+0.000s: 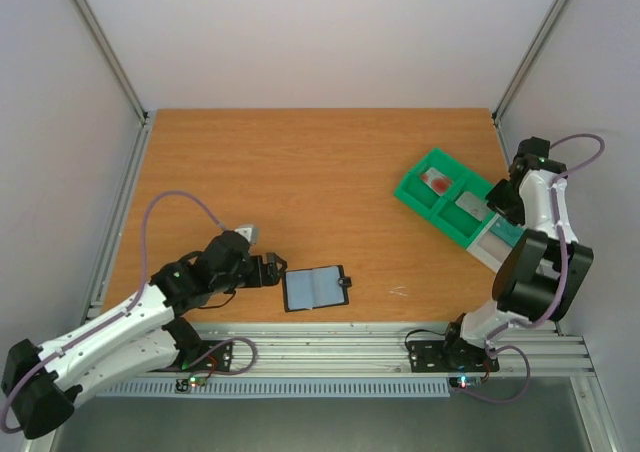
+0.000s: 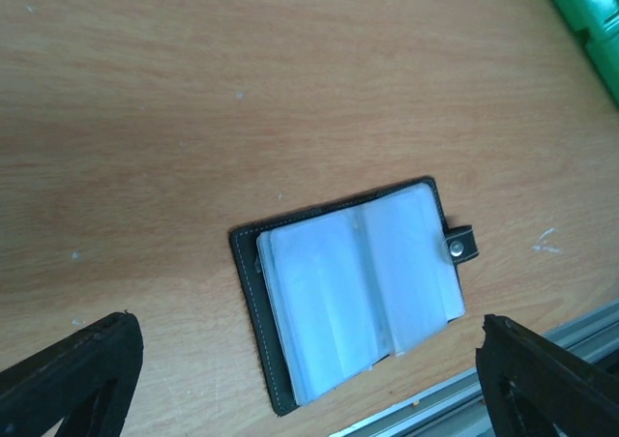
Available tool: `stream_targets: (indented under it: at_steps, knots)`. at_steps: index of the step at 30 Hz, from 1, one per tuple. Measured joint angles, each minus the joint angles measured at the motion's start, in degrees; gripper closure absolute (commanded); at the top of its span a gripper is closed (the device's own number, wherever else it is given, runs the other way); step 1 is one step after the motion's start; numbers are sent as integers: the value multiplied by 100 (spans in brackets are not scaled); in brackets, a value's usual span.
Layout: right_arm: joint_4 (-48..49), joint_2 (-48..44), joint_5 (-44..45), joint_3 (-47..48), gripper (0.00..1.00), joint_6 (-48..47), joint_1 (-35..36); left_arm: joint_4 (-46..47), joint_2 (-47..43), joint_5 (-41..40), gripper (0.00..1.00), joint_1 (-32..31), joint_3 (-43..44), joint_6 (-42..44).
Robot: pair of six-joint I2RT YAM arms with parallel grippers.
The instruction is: Take the credit cards out of the card holder
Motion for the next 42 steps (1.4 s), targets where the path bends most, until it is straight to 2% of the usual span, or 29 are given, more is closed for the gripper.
stream_targets:
  at_steps: [8, 13, 22, 30, 38, 42]
  knots:
    - [11, -1300, -1200, 2, 60, 105, 525, 428, 914, 616, 25, 0, -42, -315]
    - [44, -1788, -1762, -138, 59, 138, 1392, 918, 1475, 1086, 32, 0, -146, -503]
    - [468, -2566, -2765, -1519, 59, 518, 2938, 1945, 2017, 1576, 46, 0, -708, -951]
    - [1128, -2614, -2861, -2518, 64, 1021, 4356, 2415, 2201, 1609, 60, 2, -883, -1202]
    - [1853, -2208, -2767, -3012, 65, 1604, 5847, 2734, 2396, 1602, 64, 0, -892, -1268]
    - [2170, -1821, -2686, -3106, 65, 1803, 6212, 2857, 2610, 1604, 60, 2, -905, -1296]
